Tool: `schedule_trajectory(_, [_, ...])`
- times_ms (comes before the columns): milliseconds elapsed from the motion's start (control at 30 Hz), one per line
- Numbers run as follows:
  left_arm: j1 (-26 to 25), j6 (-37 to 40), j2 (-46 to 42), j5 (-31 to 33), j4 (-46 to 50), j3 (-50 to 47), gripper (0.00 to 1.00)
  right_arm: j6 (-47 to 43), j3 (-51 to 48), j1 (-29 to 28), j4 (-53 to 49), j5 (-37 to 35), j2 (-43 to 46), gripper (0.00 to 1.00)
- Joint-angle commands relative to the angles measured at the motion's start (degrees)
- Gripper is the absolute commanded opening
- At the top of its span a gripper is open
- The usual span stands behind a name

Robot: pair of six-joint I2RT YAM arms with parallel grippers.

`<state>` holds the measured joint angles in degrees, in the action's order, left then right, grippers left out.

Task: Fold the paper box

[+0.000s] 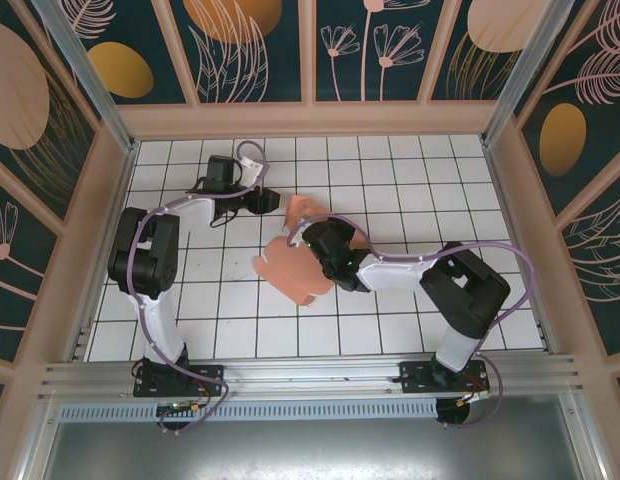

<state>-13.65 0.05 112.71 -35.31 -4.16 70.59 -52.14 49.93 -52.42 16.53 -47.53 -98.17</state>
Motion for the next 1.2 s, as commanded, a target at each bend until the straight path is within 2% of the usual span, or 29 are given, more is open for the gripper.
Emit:
schedule_trajectory(0, [-1.88,4.3,0.78,-5.72,3.49,3.06,0.54,0.11,-0.72,0.59,0.39,0.4,2.38,0.0])
schedule_trajectory(133, [-3.53,5.56,0.8,-8.48,4.84,2.93,0.55,0.11,-0.8,0.81,0.09,0.42,2.72,0.0])
schedule_trajectory(433, [-4.56,6.28,0.44,-9.73,5.34,-1.08,0.55,0.71,0.25,0.79,-0.19,0.42,1.69,0.0])
schedule_trajectory(733, [-4.64,6.6,-0.23,-8.96,4.34,-3.53,0.57,1.69,1.07,0.83,-0.99,1.29,0.97,0.0])
schedule_trajectory(1000, [-5.15,5.46,2.66,-7.53,4.08,-0.64,0.55,1.29,1.68,0.83,-1.21,1.93,0.88,0.0])
schedule_trajectory(1167, [-5.25,3.57,3.22,-5.1,2.13,-0.89,0.59,2.49,2.35,0.83,-2.87,2.26,1.03,0.0])
